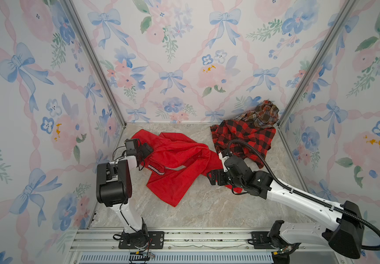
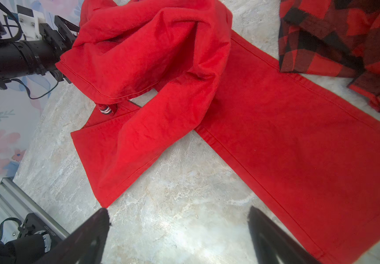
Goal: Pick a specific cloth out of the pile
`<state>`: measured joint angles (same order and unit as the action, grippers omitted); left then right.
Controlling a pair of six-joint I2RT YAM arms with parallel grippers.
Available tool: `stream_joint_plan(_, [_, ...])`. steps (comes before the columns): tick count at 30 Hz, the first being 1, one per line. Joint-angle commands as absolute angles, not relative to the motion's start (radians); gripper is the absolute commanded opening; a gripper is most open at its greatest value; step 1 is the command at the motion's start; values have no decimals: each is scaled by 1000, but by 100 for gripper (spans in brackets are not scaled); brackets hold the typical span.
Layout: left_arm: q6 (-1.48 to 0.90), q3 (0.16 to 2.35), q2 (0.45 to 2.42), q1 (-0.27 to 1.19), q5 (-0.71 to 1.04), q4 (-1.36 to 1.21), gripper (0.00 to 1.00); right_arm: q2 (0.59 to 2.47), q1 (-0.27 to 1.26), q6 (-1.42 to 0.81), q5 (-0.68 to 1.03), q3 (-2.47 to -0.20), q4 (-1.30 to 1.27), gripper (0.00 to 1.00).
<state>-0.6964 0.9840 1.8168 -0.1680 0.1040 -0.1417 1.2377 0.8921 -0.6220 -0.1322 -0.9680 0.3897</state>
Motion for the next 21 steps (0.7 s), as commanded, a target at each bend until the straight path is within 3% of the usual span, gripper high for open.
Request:
stream_joint_plan(1, [-679,983,1843,-157,52,-72,74,1206,900,-631,-161,-969,398,97])
stream_joint_plan(6, [-686,963,1768,-158,118,-130,8,1142,900,-646,-181,-951,453,97])
stream_joint_plan(7, [-685,963,1745,-157,127,-136,0,1118,900,-654,-189,-936,459,97])
stream_joint_plan(13, [-659,1024,1516,-141,90,-55,0,990,843,-673,-205,-848,490,97])
stream_joint_plan(16, [-598,1095,1394,-69,-99,24,0,973,814,-654,-199,-863,531,97])
stream_joint_plan(21, [-398,1302,1329,180,-510,144,0,970,794,-659,-183,-852,502,97])
